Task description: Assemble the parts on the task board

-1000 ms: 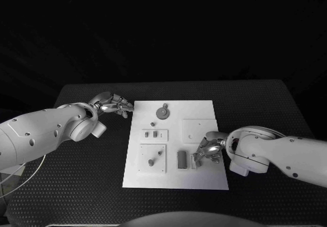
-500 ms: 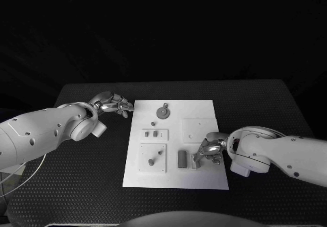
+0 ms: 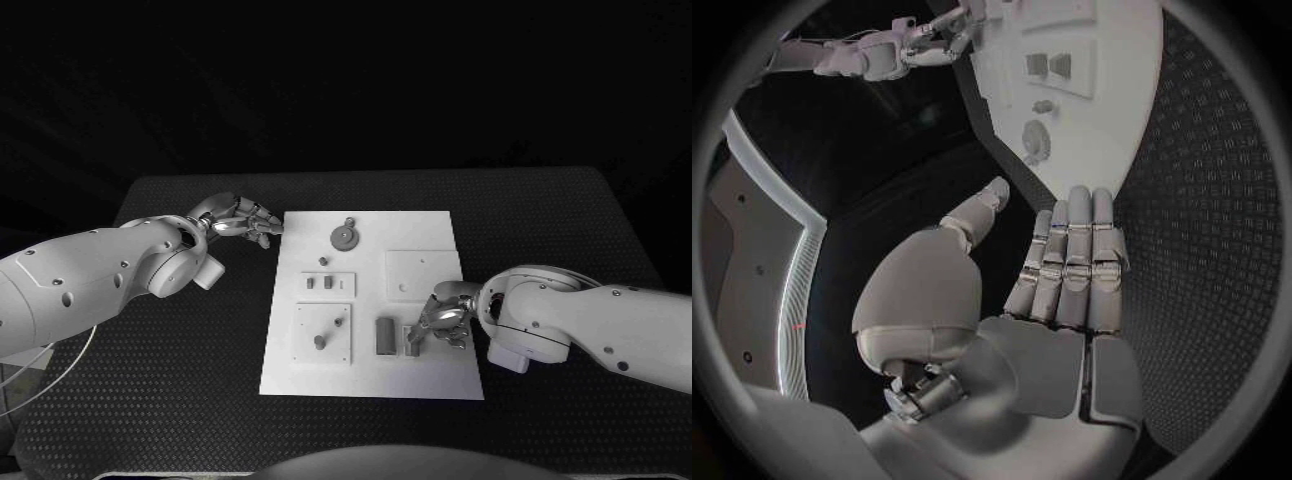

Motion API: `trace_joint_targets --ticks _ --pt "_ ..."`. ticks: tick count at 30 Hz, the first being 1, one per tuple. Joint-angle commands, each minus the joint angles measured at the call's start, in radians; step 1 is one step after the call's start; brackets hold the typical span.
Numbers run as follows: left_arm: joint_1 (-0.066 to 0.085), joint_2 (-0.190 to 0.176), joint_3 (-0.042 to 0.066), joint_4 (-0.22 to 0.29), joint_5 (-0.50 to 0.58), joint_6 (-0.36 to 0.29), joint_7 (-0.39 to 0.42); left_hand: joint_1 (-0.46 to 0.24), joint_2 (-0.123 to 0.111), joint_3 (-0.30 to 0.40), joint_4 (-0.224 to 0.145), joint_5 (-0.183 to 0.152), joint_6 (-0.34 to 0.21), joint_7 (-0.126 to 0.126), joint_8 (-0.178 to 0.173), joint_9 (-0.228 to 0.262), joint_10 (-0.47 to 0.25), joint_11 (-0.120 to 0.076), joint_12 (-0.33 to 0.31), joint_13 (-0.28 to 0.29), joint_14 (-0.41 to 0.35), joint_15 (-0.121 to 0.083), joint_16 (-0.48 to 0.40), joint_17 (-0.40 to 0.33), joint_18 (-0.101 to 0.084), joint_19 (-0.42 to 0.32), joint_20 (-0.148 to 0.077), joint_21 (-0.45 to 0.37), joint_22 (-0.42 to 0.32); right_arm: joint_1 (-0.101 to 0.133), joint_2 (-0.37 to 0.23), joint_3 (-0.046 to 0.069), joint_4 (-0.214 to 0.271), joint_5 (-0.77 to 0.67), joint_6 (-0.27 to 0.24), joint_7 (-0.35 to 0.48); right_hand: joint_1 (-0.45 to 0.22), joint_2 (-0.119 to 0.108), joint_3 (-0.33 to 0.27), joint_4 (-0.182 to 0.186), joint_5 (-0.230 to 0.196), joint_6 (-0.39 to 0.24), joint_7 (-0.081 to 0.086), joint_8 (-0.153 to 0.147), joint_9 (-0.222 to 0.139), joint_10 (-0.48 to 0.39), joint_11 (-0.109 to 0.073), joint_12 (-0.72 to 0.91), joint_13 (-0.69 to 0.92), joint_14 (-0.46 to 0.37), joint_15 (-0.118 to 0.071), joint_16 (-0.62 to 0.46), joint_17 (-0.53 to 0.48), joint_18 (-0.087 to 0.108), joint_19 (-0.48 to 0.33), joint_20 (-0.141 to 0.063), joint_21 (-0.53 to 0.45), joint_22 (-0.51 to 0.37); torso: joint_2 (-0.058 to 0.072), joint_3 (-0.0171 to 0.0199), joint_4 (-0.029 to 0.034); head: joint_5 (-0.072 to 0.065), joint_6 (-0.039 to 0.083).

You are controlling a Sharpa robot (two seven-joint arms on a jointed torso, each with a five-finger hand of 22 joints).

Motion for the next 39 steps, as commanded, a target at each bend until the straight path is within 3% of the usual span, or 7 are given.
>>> trace_joint_targets --ticks 1,20,39 --pt "0.001 0.001 0.0 0.002 0.001 0.013 0.006 -0.008 0.0 0.0 0.005 -0.004 0.0 0.0 -0.001 -0.001 -0.003 0.003 0.006 -0.001 0.01 0.0 -0.004 0.001 -0.001 -0.006 0.0 0.005 -0.001 -0.001 0.003 0.0 -0.003 -0.01 0.014 0.003 -0.012 -0.001 0.001 0.006 0.0 0.004 0.0 -0.004 -0.001 0.005 -0.003 0.002 -0.001 0.001 -0.008 -0.004 0.0 0.012 0.007 0.001 -0.006 0.013 0.0 0.0002 0.0001 -0.001 0.0" --pt "0.001 0.002 0.0 0.002 0.001 0.014 0.005 -0.007 0.0 0.0 0.005 -0.004 -0.001 0.0 -0.001 -0.001 -0.003 0.003 0.006 -0.001 0.01 0.0 -0.005 0.003 -0.001 -0.006 0.0 0.005 -0.001 -0.003 0.021 0.0 -0.011 -0.035 0.013 0.024 -0.013 -0.017 0.009 -0.004 0.0 -0.002 0.002 -0.006 -0.005 0.001 -0.001 0.001 -0.001 -0.002 -0.007 -0.006 0.0 0.012 0.005 0.0 -0.009 0.014 0.0 0.0005 0.0002 0.001 0.0" --pt "0.001 0.002 0.0 0.002 0.001 0.014 0.004 -0.007 0.001 0.0 0.005 -0.004 -0.001 0.0 -0.001 -0.001 -0.003 0.002 0.006 -0.002 0.011 0.0 -0.006 0.004 -0.001 -0.006 0.0 0.005 -0.002 -0.007 0.033 -0.001 -0.019 -0.039 0.022 0.03 -0.025 -0.065 0.019 0.016 0.0 -0.012 0.006 -0.009 -0.01 -0.008 0.003 0.001 0.001 -0.008 -0.004 -0.009 0.001 0.012 0.004 0.002 -0.014 0.014 0.0 0.0005 0.0002 0.004 -0.001"
